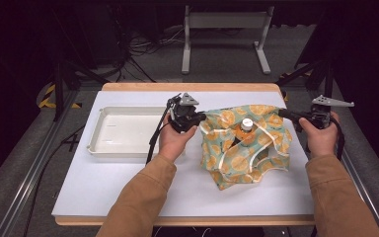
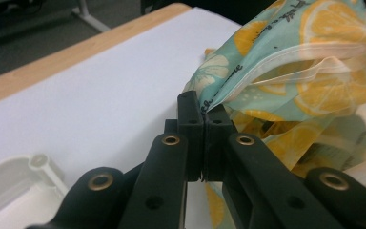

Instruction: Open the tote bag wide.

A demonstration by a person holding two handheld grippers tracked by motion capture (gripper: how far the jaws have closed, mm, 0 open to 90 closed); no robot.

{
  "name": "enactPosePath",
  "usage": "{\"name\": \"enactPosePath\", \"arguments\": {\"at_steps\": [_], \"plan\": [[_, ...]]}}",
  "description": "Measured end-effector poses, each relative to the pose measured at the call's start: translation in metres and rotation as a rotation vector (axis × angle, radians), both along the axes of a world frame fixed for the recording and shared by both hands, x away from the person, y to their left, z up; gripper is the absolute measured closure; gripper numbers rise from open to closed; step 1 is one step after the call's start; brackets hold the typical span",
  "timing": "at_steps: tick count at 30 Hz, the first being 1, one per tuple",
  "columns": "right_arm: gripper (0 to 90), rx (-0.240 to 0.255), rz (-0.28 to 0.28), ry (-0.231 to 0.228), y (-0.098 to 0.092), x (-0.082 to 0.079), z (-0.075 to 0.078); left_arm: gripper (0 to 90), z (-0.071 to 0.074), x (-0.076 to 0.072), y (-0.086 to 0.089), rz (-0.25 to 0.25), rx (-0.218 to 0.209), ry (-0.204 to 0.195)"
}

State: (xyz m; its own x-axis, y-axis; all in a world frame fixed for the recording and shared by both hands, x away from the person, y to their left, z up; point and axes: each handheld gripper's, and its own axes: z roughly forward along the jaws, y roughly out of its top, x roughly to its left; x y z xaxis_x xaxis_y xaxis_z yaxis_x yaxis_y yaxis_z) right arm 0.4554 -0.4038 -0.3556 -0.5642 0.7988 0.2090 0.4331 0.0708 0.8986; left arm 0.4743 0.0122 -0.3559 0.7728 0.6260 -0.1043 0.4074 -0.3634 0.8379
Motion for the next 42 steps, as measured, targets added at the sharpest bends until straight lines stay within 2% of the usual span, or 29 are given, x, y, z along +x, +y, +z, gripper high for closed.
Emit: {"name": "enactPosePath", "arguments": {"at_steps": [5, 11, 17, 20, 21, 22, 24, 29, 32, 36, 42], "plan": [[90.0, -0.022, -0.001, 0.013, 0.001, 0.001, -0.006, 88.9, -0.008, 0.001, -0.002, -0.001, 0.025, 0.024], [90.0, -0.047, -0.007, 0.050, 0.001, 0.001, -0.021, 88.9, -0.016, 0.001, -0.003, -0.002, 0.040, 0.048], [90.0, -0.068, -0.009, 0.087, 0.003, 0.002, -0.034, 88.9, -0.026, 0.004, -0.004, 0.006, 0.065, 0.087], [90.0, -0.076, -0.013, 0.097, 0.003, 0.002, -0.037, 88.9, -0.028, 0.004, -0.005, 0.012, 0.077, 0.084], [90.0, -0.079, -0.016, 0.106, 0.003, 0.002, -0.038, 88.9, -0.029, 0.003, -0.007, 0.014, 0.107, 0.069], [90.0, -0.095, -0.016, 0.116, 0.004, 0.003, -0.042, 88.9, -0.031, 0.002, -0.008, 0.010, 0.115, 0.070], [90.0, -0.113, -0.014, 0.128, 0.006, 0.003, -0.047, 89.0, -0.033, 0.003, -0.007, 0.006, 0.115, 0.082], [90.0, -0.112, -0.013, 0.151, 0.005, 0.004, -0.053, 88.9, -0.037, 0.002, -0.007, 0.005, 0.117, 0.100], [90.0, -0.127, -0.007, 0.172, 0.005, 0.003, -0.056, 88.9, -0.042, 0.002, -0.008, 0.008, 0.132, 0.122], [90.0, -0.151, -0.012, 0.190, 0.006, 0.002, -0.061, 89.0, -0.050, 0.003, -0.013, 0.019, 0.173, 0.154], [90.0, -0.171, -0.012, 0.233, 0.005, 0.001, -0.069, 88.7, -0.057, 0.004, -0.016, 0.012, 0.195, 0.192]]}}
